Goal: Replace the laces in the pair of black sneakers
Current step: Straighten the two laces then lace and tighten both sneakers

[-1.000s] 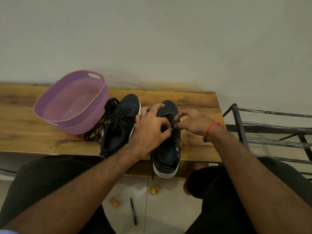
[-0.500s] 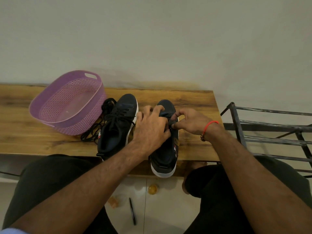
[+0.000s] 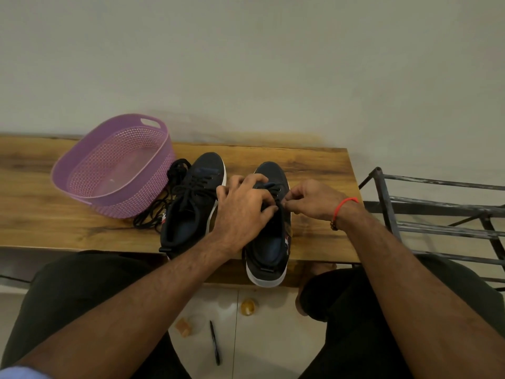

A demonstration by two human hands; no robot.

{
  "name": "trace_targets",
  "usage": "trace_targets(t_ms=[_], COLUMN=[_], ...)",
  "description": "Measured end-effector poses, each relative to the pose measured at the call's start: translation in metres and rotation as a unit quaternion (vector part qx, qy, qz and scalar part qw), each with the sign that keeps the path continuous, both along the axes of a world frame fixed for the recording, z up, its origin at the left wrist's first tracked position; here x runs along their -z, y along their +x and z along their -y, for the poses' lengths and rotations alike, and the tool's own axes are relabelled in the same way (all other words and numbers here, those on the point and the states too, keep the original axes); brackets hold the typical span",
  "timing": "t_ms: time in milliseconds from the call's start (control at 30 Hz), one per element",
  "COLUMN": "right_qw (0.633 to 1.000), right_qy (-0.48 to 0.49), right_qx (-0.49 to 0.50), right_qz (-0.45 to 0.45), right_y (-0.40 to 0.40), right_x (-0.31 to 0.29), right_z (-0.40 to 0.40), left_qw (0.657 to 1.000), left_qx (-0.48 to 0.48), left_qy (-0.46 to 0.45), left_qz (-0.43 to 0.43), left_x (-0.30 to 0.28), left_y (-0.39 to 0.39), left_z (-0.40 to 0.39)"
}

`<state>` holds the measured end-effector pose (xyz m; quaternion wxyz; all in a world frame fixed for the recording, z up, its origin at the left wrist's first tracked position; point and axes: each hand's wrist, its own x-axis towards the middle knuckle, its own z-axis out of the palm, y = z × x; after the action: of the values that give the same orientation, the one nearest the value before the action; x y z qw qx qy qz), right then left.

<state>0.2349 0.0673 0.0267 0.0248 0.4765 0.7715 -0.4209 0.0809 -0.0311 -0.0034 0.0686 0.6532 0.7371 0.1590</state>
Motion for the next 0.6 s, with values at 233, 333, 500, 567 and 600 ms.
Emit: trace_targets(t_ms=[233, 333, 500, 567, 600], right_qw=[1.000, 0.994, 0.953, 0.955, 0.961], right_qy=[0.005, 0.050, 0.142, 0.160, 0.165], right_qx=[-0.010, -0.014, 0.083, 0.045, 0.004], right_qz=[0.012, 0.093, 0.254, 0.244, 0.222], right_y=[0.001, 0.019, 0.051, 0.043, 0.036], right_x=[-0.004, -0.008, 0.005, 0.005, 0.003], right_z=[-0.001, -0.014, -0.040, -0.033, -0.027], left_qw=[0.999, 0.995, 0.987, 0.986, 0.986], left_qx=[0.013, 0.013, 0.015, 0.007, 0.006], left_qy=[-0.023, -0.088, -0.154, -0.153, -0.152], left_qz=[0.018, 0.048, 0.050, 0.060, 0.062], left_x=[-0.005, -0.012, -0.016, -0.015, -0.015], left_y=[-0.006, -0.014, -0.031, -0.034, -0.035], left_z=[-0.002, -0.003, 0.002, 0.003, 0.003])
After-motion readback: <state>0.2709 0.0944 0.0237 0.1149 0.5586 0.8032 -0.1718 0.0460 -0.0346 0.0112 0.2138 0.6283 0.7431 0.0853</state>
